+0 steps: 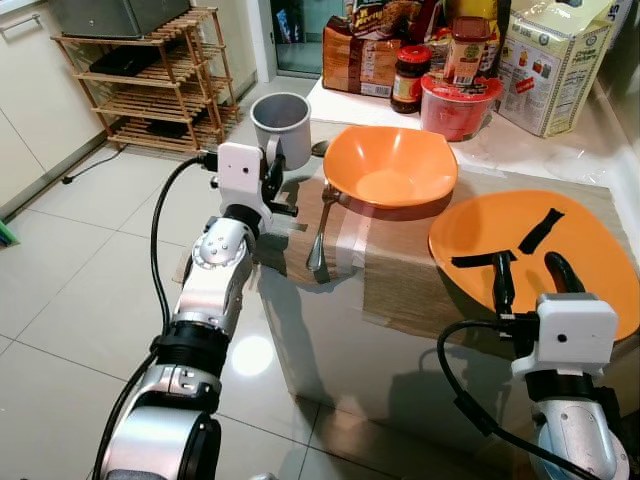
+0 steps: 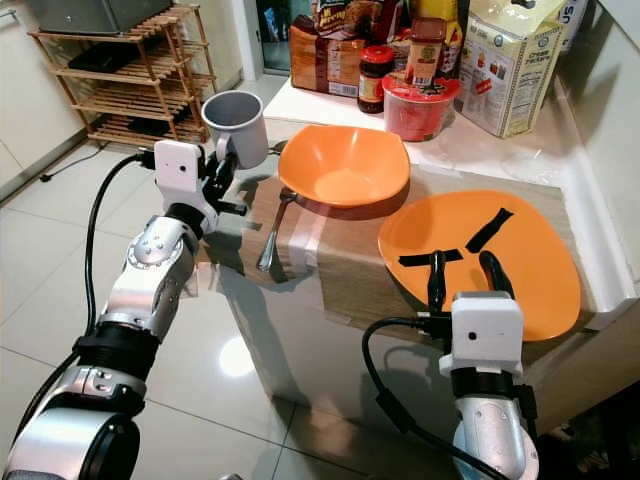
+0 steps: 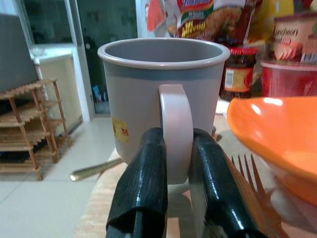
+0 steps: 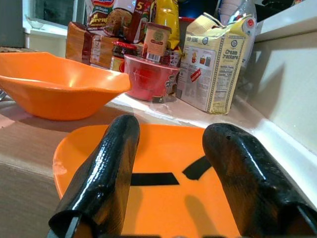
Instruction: Setting the table
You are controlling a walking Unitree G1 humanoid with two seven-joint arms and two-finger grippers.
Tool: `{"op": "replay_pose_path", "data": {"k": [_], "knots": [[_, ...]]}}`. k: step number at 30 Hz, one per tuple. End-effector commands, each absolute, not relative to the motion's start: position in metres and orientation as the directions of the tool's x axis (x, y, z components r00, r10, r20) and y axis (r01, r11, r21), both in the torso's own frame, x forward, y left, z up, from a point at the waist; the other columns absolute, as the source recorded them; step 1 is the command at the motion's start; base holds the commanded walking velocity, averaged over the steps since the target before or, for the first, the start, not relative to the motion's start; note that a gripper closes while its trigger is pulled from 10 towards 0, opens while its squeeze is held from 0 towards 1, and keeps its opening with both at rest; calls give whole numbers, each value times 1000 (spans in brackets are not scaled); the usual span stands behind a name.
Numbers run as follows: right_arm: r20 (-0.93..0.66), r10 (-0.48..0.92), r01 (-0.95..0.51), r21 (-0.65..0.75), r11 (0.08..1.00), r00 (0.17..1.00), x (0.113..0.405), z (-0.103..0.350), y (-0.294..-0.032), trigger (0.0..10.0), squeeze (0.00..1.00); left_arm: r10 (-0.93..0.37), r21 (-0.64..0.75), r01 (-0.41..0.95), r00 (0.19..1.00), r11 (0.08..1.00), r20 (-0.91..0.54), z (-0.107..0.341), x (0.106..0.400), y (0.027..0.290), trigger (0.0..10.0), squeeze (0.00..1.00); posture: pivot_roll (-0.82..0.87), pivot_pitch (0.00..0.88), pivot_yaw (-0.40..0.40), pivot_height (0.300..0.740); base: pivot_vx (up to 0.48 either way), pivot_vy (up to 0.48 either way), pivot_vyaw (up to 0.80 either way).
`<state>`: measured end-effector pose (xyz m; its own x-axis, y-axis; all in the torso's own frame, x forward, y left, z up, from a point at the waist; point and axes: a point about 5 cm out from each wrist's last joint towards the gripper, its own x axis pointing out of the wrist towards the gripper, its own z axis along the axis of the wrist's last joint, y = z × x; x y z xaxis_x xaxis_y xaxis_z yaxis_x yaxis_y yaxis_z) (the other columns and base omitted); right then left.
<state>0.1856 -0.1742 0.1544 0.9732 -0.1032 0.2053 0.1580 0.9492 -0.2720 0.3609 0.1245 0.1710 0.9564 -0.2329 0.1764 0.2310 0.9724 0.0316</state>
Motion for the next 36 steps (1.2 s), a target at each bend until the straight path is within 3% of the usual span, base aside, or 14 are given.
{"op": "replay_pose_path", "data": {"k": [1,27,36], "knots": [[221,-96,157,-281,947,971,188,159,-173,10000,0,-233,48,228,945,972,230,181,359,126,0,0,-49,0,65,740,0,0,0],[226,-89,151,-277,949,970,198,153,-175,10000,0,-327,33,332,900,943,288,183,332,120,0,0,-21,0,53,740,0,0,0],[229,-88,152,-278,948,969,201,151,-176,10000,0,-404,21,414,872,910,277,178,322,107,0,0,-21,0,49,740,0,0,0]]}}
